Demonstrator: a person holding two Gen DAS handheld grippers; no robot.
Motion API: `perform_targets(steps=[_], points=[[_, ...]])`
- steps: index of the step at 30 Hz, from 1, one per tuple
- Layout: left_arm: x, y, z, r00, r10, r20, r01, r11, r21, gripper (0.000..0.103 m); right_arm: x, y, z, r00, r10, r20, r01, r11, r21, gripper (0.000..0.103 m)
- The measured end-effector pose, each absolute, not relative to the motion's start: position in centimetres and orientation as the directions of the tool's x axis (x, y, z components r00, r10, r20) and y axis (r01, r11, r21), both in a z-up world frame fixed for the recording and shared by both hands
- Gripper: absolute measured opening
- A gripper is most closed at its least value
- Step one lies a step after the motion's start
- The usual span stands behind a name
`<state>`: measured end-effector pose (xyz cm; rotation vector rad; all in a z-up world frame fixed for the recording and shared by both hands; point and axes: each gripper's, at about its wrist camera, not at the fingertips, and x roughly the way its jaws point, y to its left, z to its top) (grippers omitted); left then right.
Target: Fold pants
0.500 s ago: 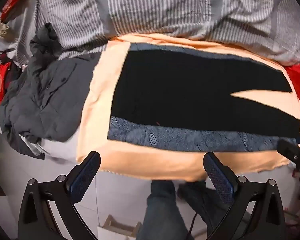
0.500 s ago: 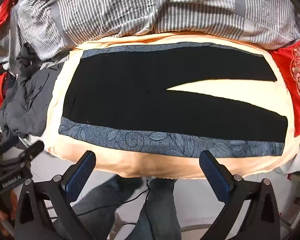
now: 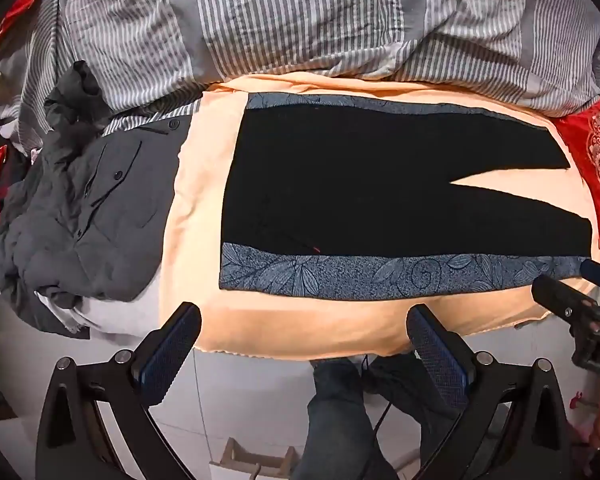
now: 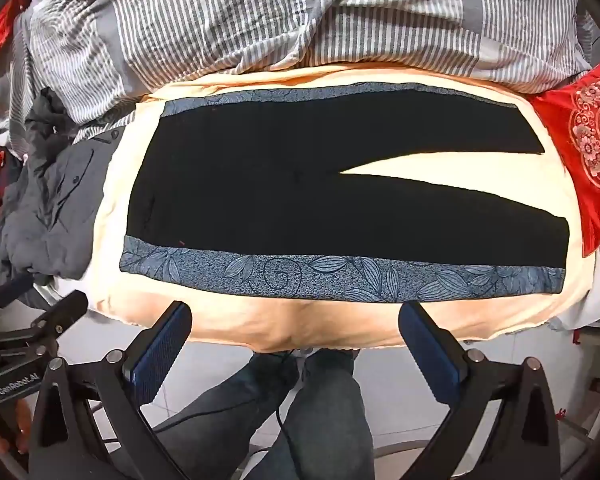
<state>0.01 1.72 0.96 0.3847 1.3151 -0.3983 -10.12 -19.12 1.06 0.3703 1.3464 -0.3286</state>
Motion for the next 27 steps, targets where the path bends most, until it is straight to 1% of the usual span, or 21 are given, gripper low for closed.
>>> perform_targets(steps=[3, 9, 27], points=[[0.3, 2.1, 0.7, 0.191, -0.070, -0.979, 0.494, 0.869, 0.034, 0.103, -9.6, -18.2, 1.1, 0.191, -0.039, -0.981, 0.434, 0.900, 0.049, 0.103], [0.4, 1.9, 0.4, 0.191, -0.055, -0.980, 0.503, 0.863, 0.050, 0.103, -9.3, -17.4, 1.4, 0.182, -0.064, -0.981, 0.433, 0.901, 0.021, 0.103], [0.8, 1.6, 0.3, 0.182, -0.072, -0.981, 0.516, 0.856, 0.033, 0.103, -9.4, -17.3, 1.5, 0.177, -0.077, -0.981, 0.446, 0.895, 0.010, 0.103]])
